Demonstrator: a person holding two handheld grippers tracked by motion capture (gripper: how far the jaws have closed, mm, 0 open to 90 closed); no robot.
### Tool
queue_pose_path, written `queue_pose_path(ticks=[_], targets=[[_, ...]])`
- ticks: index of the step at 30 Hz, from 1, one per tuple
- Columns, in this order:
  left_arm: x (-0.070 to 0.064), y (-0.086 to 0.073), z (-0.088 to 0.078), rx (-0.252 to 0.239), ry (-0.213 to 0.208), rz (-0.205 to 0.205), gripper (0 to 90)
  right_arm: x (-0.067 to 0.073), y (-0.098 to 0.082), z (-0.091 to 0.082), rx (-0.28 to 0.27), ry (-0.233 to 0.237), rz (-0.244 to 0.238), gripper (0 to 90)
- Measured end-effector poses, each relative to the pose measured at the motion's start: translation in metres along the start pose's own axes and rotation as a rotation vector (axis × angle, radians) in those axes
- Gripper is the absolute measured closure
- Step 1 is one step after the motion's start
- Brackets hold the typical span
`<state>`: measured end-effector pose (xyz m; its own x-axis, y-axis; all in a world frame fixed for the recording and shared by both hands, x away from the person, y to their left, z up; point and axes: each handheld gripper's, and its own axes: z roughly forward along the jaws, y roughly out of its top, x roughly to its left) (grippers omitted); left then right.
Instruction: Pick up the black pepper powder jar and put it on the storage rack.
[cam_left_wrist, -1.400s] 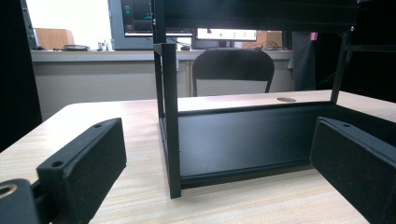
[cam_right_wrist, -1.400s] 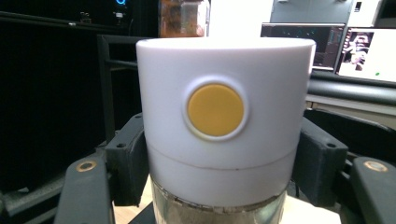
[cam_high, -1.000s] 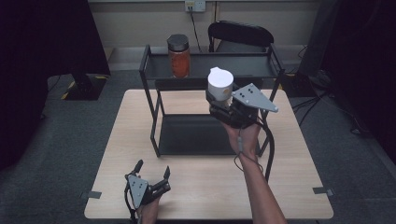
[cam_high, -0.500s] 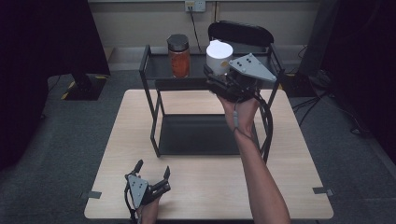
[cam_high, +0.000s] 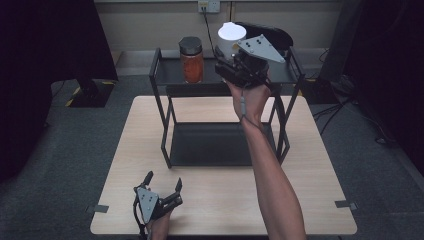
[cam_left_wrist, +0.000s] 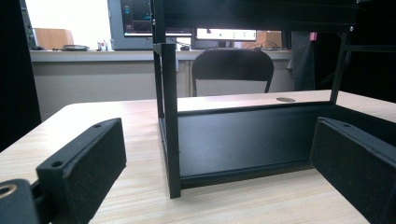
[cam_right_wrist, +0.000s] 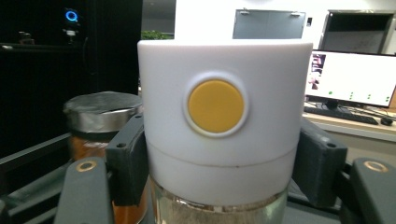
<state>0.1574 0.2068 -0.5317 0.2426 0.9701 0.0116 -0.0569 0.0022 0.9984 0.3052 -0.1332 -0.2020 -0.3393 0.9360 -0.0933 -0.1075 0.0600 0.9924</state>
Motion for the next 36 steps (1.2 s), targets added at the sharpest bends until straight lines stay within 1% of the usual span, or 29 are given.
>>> queue_pose_path(ticks=[2,7,12,18,23,25,30,33,36], targets=[[0.000,0.000,0.000,0.000,-0.001,0.000,2.8,0.002,-0.001,0.006,0.002,-0.014,-0.007,30.2],[0.000,0.000,0.000,0.000,-0.001,0.001,2.8,0.002,-0.004,0.017,0.009,-0.032,0.000,30.2],[0.000,0.000,0.000,0.000,-0.001,0.002,2.7,0.001,-0.009,0.024,0.022,-0.048,0.014,30.2],[0.000,0.000,0.000,0.000,-0.001,0.001,2.9,-0.004,-0.012,0.029,0.028,-0.052,0.036,30.2],[0.000,0.000,0.000,-0.001,-0.001,0.001,2.7,-0.007,-0.013,0.031,0.044,-0.054,0.044,30.2],[0.000,0.000,0.000,-0.001,-0.001,0.001,2.8,-0.009,-0.015,0.031,0.038,-0.051,0.058,30.2],[0.000,0.000,0.000,-0.001,-0.001,0.000,2.7,-0.012,-0.014,0.032,0.042,-0.043,0.063,30.2],[0.000,0.000,0.000,0.000,0.000,0.001,2.7,-0.015,-0.015,0.032,0.043,-0.040,0.097,30.2],[-0.001,0.000,0.000,0.001,0.004,0.001,2.9,-0.015,-0.015,0.032,0.047,-0.040,0.093,30.2]])
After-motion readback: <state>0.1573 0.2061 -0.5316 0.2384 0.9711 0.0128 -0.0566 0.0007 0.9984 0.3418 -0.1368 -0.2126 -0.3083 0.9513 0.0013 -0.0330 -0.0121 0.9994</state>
